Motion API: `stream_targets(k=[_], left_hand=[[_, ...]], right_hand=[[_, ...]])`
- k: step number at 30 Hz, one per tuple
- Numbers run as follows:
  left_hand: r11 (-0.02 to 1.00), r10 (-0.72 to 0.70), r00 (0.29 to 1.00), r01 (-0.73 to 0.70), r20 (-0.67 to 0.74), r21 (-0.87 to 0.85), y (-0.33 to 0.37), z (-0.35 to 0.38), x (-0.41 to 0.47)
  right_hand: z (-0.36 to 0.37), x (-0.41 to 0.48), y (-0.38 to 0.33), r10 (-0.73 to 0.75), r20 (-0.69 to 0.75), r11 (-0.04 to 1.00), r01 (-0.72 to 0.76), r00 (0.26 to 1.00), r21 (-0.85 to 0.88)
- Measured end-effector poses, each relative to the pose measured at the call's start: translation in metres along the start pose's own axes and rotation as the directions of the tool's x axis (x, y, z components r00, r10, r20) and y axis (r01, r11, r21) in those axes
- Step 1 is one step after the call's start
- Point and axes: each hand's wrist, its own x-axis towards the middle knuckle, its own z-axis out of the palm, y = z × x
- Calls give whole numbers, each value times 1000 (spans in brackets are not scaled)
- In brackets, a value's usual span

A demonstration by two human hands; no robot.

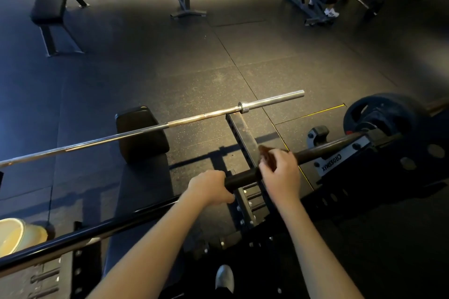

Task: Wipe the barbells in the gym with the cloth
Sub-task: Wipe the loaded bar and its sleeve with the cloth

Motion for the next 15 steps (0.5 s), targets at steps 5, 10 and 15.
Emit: stream_targets(k=[5,10,15], left_hand=[[960,-59,908,166,415,-227,-2,-17,9],[990,-98,995,100,-31,102,4,4,1],[973,-36,974,85,-222,212,7,14,-6]], right_hand=[[-20,3,14,-155,276,987,158,949,8],[-23,24,24,88,26,993,-86,996,-83],[20,-8,-7,24,-108,1000,-25,994,1]])
